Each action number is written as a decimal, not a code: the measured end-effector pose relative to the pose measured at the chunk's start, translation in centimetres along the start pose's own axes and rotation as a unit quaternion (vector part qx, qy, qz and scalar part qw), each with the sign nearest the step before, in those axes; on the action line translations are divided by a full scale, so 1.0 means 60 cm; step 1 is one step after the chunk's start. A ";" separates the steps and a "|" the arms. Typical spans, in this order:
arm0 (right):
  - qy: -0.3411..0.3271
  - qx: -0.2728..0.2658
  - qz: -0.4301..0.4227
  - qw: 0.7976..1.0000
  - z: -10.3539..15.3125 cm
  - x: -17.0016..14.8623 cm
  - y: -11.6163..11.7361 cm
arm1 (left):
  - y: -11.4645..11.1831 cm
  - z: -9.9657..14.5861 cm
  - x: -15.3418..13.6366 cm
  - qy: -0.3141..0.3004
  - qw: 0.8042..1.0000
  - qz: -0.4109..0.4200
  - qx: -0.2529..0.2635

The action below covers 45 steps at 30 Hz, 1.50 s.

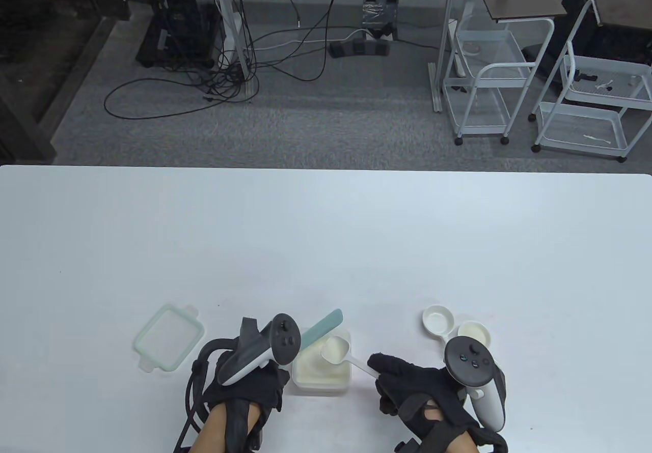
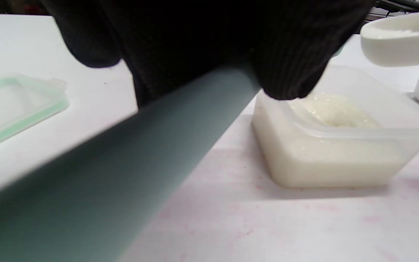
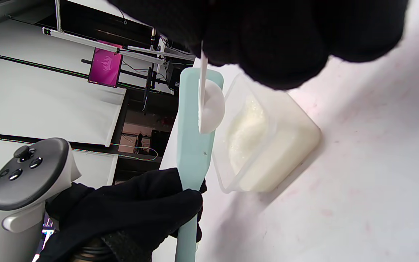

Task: Scoop white sugar with coffee spoon and level it off using dessert spatula

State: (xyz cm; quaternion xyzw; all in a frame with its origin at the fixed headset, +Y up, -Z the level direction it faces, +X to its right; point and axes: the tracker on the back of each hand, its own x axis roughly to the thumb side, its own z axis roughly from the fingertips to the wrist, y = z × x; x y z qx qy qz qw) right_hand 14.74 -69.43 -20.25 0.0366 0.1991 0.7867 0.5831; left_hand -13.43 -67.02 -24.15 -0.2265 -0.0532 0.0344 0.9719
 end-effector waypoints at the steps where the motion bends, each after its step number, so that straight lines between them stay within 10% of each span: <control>1: 0.000 0.000 0.000 1.000 0.000 0.000 0.000 | 0.002 0.000 -0.003 0.001 1.000 0.013 0.008; 8: 0.002 -0.002 0.003 1.000 -0.001 -0.001 0.002 | 0.006 -0.015 -0.046 0.100 0.991 -0.021 0.084; 36: 0.011 0.006 0.014 1.000 -0.005 -0.004 0.011 | -0.062 -0.077 -0.069 0.182 0.976 -0.120 -0.014; 45: 0.012 0.013 0.010 1.000 -0.006 -0.005 0.013 | -0.009 -0.027 -0.046 0.052 0.983 0.019 0.172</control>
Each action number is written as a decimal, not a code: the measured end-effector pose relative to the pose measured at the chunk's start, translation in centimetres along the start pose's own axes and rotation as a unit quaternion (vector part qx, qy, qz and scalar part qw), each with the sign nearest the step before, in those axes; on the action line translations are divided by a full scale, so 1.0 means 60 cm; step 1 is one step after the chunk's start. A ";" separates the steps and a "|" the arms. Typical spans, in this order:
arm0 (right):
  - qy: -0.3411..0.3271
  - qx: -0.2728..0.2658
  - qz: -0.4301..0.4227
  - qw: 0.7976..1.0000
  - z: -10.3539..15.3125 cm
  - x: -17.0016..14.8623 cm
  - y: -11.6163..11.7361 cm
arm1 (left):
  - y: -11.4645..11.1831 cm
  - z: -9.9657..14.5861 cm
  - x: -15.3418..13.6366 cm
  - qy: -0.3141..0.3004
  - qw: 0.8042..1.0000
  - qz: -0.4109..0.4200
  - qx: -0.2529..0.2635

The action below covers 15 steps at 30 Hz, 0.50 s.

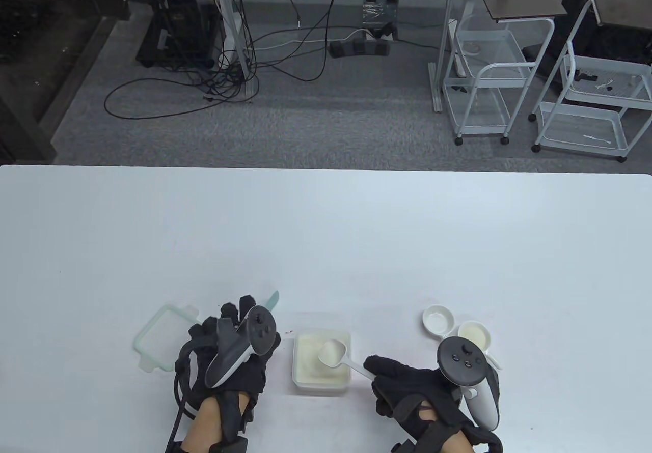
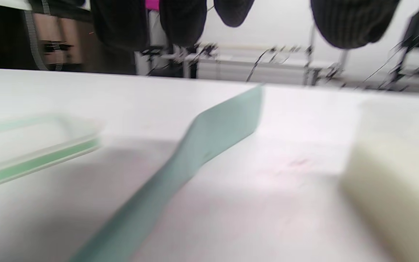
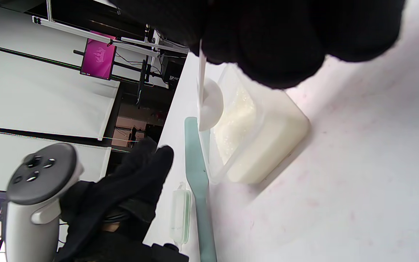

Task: Scoop white sugar with coffee spoon and level it off using dessert spatula

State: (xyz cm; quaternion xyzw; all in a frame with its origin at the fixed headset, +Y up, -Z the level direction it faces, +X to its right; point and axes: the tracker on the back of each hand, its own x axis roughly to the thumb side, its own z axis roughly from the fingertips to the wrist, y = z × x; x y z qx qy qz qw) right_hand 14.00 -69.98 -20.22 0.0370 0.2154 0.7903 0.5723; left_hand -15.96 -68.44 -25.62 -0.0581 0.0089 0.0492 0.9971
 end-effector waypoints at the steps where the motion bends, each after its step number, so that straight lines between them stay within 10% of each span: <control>1: 0.001 0.001 0.000 1.000 0.000 0.000 0.000 | 0.004 0.005 0.005 -0.015 1.000 0.012 0.015; 15: -0.009 -0.005 -0.016 1.000 0.002 0.004 -0.010 | 0.005 0.013 0.025 -0.082 0.996 0.020 0.031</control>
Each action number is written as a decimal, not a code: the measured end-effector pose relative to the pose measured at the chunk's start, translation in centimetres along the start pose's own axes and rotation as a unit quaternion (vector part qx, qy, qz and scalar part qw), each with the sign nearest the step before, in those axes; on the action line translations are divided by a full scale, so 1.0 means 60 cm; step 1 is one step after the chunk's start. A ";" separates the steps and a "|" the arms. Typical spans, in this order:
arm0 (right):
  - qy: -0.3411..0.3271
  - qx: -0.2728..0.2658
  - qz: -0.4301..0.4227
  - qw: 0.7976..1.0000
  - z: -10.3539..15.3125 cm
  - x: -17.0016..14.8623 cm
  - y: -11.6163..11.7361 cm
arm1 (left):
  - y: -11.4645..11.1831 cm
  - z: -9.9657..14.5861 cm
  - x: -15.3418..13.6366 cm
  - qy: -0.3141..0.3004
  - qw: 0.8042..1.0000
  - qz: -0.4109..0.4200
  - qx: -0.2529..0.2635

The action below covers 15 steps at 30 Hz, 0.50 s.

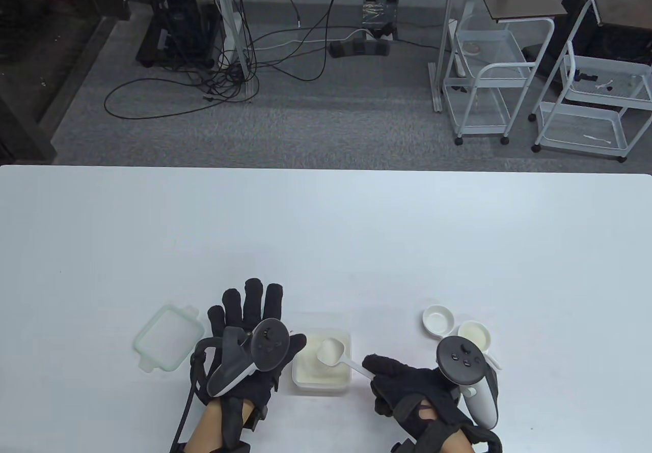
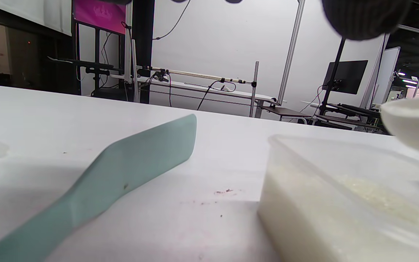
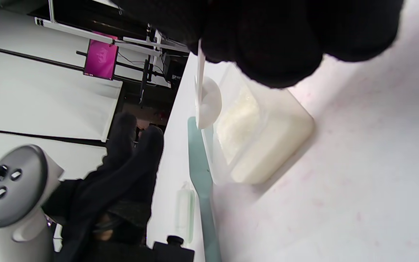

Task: Scoop white sugar with coffee spoon and level it off using dessert spatula

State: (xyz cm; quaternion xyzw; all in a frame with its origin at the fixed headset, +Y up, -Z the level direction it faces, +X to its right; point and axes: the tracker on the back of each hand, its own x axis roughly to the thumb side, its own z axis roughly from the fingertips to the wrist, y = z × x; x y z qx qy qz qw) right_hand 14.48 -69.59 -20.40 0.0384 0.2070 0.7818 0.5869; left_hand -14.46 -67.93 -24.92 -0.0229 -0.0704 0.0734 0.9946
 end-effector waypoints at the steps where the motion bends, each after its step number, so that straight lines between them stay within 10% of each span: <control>1: -0.005 -0.008 -0.010 1.000 0.003 0.002 -0.009 | -0.001 -0.001 -0.002 0.002 1.000 -0.001 -0.003; 15: -0.023 -0.166 -0.075 0.983 0.056 0.001 -0.147 | -0.007 0.000 0.005 -0.005 1.000 -0.013 -0.027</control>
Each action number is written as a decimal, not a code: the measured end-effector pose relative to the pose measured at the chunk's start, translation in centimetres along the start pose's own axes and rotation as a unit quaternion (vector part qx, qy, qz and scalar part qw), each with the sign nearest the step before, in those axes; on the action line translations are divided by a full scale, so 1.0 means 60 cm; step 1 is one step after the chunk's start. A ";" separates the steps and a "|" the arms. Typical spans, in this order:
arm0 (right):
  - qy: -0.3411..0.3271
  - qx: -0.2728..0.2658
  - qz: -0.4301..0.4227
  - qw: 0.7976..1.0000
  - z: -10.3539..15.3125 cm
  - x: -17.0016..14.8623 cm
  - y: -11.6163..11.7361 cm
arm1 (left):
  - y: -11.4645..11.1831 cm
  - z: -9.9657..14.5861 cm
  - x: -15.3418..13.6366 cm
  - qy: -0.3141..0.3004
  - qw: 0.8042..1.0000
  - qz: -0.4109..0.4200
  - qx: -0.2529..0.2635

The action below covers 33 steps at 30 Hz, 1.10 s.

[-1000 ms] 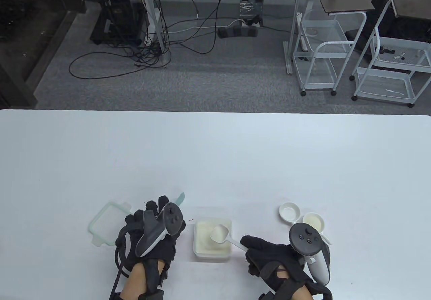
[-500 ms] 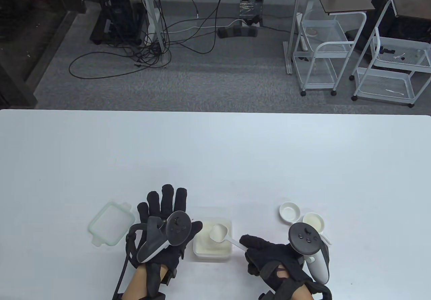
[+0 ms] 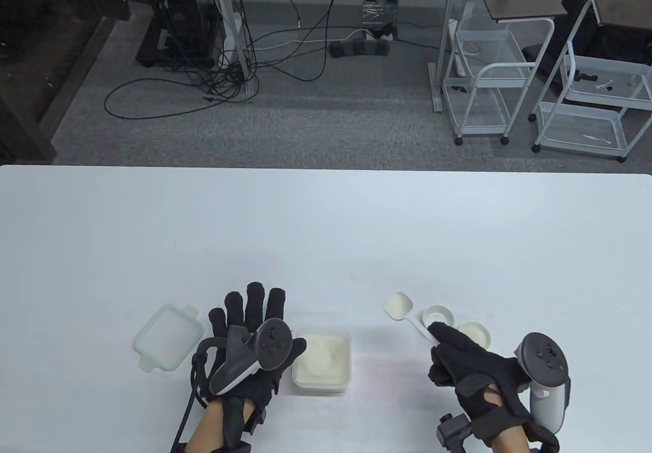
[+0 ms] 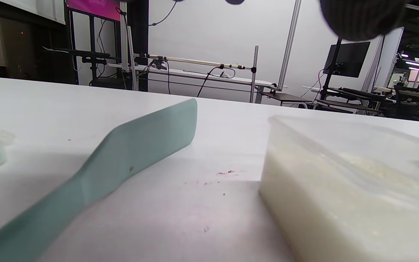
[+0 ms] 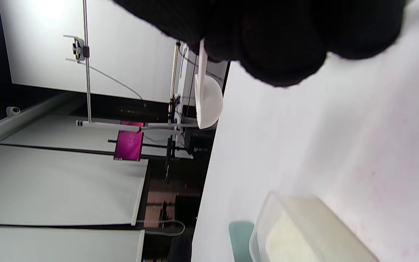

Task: Scoop white sugar with coffee spoon and level it off using dessert spatula

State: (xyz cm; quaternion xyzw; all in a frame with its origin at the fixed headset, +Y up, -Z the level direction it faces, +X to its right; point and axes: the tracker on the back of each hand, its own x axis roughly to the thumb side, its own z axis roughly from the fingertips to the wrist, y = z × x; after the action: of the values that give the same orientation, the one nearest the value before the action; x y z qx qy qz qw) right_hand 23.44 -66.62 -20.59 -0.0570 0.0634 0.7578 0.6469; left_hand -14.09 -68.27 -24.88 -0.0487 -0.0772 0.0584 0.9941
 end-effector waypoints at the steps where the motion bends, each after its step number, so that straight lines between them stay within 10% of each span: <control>1: 0.007 -0.017 0.005 1.000 0.001 -0.003 -0.013 | 0.000 0.000 0.000 0.000 1.000 0.000 0.000; 11: 0.088 -0.108 0.075 0.987 -0.007 -0.044 -0.071 | -0.002 0.000 0.001 0.003 1.000 -0.008 -0.011; 33: 0.098 -0.106 0.280 0.949 -0.026 -0.041 -0.018 | -0.006 -0.001 0.006 0.003 0.999 -0.020 -0.033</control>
State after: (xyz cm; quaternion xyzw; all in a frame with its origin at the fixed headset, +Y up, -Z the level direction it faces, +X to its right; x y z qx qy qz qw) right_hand 24.89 -69.13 -21.74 -0.1797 0.0590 0.9016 0.3890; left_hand -13.67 -68.60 -24.84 -0.0797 -0.0773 0.0359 0.9932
